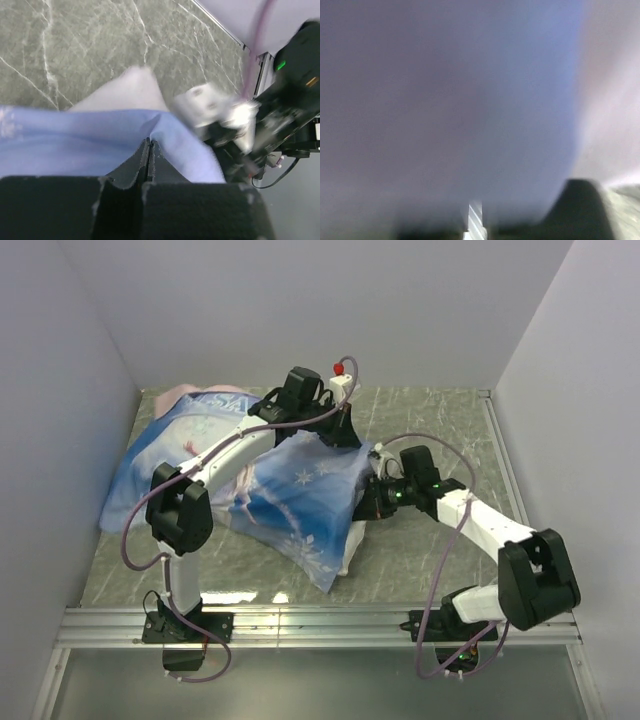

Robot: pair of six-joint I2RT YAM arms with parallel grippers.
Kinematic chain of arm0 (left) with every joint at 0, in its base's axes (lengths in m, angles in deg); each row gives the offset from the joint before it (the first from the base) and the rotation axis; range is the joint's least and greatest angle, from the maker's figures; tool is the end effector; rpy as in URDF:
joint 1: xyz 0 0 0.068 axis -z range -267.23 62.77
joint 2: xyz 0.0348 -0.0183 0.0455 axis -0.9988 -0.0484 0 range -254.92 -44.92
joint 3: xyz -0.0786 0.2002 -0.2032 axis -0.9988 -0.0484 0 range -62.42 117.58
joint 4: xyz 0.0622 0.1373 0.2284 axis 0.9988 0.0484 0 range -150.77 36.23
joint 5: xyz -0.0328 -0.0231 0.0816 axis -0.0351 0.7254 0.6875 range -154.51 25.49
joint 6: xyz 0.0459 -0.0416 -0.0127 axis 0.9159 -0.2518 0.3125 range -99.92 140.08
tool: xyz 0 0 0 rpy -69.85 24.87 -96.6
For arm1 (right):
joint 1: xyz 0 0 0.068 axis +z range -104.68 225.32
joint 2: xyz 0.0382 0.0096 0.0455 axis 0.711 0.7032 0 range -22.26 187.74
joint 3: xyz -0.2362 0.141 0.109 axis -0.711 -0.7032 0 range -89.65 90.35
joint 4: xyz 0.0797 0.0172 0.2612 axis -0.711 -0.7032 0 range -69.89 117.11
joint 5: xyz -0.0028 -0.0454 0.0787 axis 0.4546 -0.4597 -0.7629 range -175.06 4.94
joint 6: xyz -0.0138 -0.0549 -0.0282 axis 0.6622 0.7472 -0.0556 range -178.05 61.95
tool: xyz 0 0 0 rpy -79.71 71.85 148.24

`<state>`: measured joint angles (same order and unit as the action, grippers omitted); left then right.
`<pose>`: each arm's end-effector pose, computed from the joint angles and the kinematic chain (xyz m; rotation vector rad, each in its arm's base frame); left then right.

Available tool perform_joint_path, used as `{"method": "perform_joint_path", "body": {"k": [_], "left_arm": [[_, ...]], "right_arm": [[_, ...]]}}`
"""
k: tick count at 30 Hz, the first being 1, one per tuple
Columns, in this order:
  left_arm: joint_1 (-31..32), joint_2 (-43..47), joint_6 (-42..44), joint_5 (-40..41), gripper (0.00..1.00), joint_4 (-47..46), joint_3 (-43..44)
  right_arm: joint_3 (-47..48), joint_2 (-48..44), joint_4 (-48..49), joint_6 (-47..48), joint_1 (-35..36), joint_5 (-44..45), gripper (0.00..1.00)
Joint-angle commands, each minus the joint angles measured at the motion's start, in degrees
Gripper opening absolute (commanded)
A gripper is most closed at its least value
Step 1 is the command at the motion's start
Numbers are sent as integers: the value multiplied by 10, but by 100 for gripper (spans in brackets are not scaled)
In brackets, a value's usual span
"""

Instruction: Put the pillow into the pillowcase

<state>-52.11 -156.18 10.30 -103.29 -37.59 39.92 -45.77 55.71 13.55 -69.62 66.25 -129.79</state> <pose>0.3778 -0.3029 0.3414 0.8916 2.0329 -1.1692 0.2497 0.1321 0.2198 -0.5731 2.3443 1.1996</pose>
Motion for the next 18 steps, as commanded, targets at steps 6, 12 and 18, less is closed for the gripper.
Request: {"method": "perform_joint_path", "body": {"k": [6,12,18], "left_arm": [[-15,32,8,-44,0,-45,-37],[-18,11,16,-36,0,-33,-8],[8,-19,43,-16,0,2,29]], "right_arm": [[56,-41,-169,129,-166,-18,67],[62,-12,-200,98,-243,-123,75],[47,-5,5,-150,-212,-143,97]]}}
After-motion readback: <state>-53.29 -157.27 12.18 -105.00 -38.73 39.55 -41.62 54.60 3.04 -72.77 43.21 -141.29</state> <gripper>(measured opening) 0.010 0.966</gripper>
